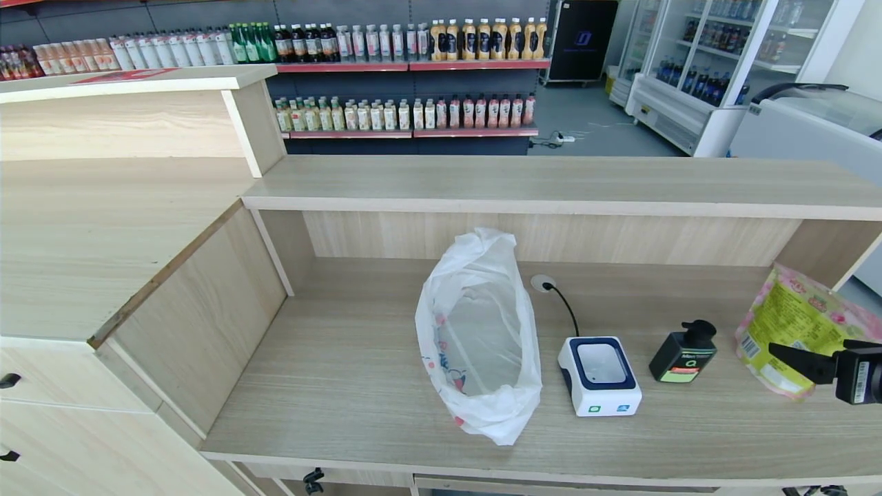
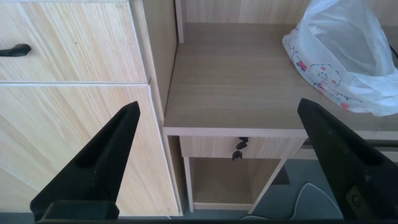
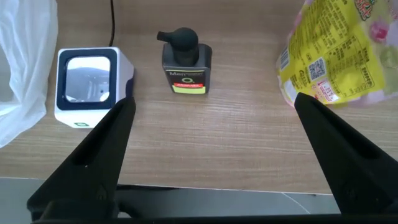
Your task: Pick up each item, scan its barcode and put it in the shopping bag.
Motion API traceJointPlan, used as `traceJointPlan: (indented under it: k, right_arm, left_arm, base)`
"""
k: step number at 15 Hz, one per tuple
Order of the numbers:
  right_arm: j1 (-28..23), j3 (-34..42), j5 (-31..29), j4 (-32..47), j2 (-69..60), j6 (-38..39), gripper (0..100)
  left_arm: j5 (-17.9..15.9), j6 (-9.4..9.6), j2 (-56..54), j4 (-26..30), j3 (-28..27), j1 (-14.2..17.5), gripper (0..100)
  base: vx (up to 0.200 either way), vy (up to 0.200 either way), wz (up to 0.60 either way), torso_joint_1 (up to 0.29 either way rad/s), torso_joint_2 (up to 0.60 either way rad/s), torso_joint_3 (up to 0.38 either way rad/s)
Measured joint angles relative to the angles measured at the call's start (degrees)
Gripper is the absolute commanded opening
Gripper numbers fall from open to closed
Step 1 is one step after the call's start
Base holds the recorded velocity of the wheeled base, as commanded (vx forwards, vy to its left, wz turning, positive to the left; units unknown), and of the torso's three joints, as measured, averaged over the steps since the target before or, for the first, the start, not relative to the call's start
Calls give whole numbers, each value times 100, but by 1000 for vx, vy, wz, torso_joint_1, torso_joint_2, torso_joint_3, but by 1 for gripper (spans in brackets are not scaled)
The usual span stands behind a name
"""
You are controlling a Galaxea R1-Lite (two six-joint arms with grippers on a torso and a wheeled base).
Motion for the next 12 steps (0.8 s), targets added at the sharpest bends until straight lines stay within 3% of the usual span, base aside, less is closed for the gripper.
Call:
traceJointPlan:
  k: [7, 12]
  right_arm:
    - [-44, -173, 282, -244, 877, -1214, 100]
    - [-761, -460, 1952, 297, 1241, -2687, 100]
  left_arm:
    - [0, -2, 0, 0, 0, -2, 100]
    - [-2, 0, 0, 0, 0, -2, 100]
  base:
    - [0, 0, 0, 0, 0, 0]
    - [0, 0, 0, 0, 0, 0]
